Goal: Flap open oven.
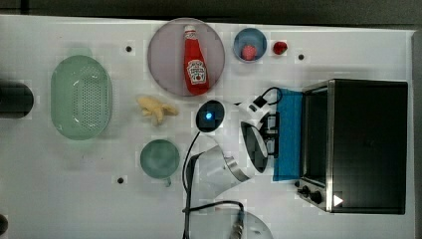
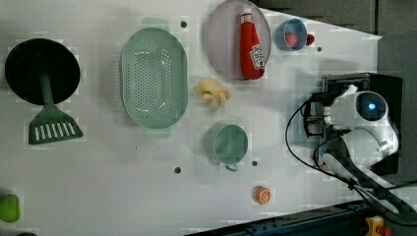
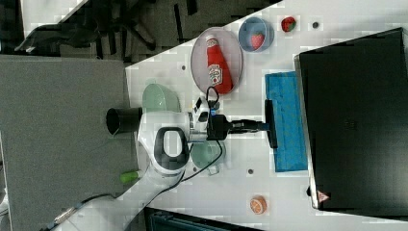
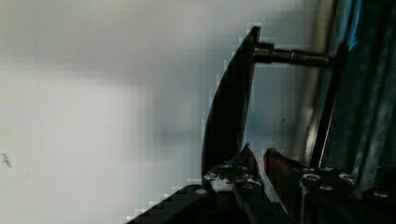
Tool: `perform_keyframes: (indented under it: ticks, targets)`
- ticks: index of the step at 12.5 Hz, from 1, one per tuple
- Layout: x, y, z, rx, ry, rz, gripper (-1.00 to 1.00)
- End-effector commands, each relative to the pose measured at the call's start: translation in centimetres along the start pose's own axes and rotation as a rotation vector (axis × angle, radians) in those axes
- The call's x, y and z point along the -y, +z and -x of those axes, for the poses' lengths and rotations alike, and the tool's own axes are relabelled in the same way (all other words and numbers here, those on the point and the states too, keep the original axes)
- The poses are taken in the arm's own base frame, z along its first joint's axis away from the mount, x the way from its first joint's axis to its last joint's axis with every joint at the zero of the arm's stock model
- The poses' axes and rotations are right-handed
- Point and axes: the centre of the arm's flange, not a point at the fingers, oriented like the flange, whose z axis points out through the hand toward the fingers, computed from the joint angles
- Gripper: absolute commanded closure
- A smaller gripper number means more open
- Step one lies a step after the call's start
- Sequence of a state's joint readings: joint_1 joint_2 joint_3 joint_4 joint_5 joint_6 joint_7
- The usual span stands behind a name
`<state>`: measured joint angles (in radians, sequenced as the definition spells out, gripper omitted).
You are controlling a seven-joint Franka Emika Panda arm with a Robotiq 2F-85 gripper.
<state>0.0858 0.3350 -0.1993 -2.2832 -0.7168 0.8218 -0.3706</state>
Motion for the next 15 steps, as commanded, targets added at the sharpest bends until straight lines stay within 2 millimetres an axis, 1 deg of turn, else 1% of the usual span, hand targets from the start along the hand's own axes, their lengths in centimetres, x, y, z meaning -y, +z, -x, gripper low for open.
perform_keyframes:
  ticks: [1, 4, 5, 6, 8, 10, 11, 12, 13, 15]
  targets:
    - [3.0, 1.3, -0.4, 0.002, 0.079, 0.050, 0.65]
    - [6.1, 3.2, -1.0, -0.002, 0.088, 0.087, 0.65]
    - [6.8, 3.6, -1.2, 0.001, 0.085, 0.091, 0.65]
    - [7.3, 3.7, -1.5, -0.002, 0.077, 0.093, 0.65]
    - [7.5, 3.7, -1.9, -0.006, 0.074, 0.098, 0.65]
    - [7.9, 3.1, -2.3, -0.022, 0.069, 0.094, 0.65]
    - [8.1, 2.0, -2.8, -0.046, 0.080, 0.075, 0.65]
    - [7.8, 0.7, -3.3, -0.057, 0.134, 0.035, 0.65]
    - [7.3, -1.0, -3.7, -0.061, 0.206, -0.020, 0.65]
    - [5.2, -4.9, -4.2, -0.059, 0.371, -0.141, 0.65]
